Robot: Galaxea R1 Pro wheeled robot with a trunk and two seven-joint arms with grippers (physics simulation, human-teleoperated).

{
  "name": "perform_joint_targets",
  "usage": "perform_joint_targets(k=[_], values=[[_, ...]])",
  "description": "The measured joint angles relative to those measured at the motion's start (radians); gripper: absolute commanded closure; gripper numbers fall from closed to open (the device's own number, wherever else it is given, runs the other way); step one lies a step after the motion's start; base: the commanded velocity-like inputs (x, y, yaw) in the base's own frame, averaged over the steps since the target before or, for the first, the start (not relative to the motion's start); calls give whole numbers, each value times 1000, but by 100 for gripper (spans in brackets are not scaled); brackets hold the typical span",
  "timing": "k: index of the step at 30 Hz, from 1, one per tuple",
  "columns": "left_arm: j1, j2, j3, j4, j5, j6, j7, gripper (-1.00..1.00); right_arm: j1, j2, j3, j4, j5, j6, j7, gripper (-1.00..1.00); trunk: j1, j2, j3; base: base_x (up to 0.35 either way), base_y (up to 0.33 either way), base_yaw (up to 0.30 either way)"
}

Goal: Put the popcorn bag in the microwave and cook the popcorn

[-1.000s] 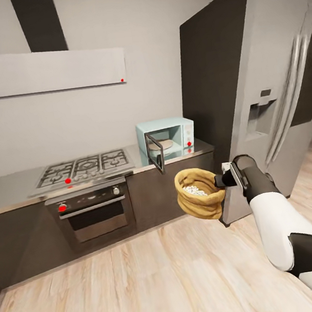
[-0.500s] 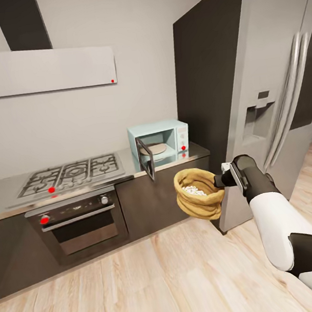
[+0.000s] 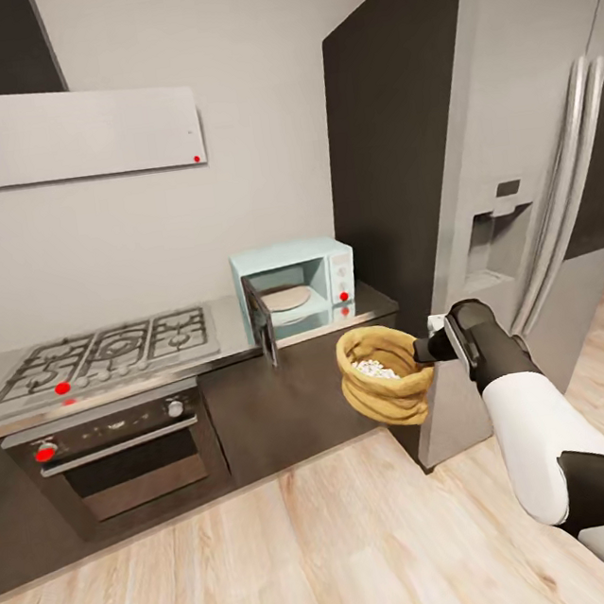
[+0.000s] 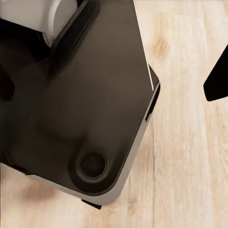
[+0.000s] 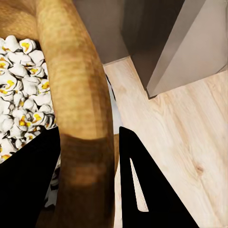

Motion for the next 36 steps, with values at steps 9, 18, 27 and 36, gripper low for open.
perform_joint_targets(k=[9,18,27,36], values=[[0,-1,0,0,0,-2,0,-100,0,7,2,0,-6,0,0,100,0,0,0,263,-215,131],[0,-1,3,-1,7,-2,0,-100,0,14,3,5,-12,0,0,100,0,0,0,246,-182,272],[0,-1,3,-2,7,-2,0,-100,0,14,3,10,-12,0,2,100,0,0,0,81,-59,98],[0,-1,3,-2,8,-4,0,-100,0,12,3,11,-13,0,2,100,0,0,0,0,0,177]])
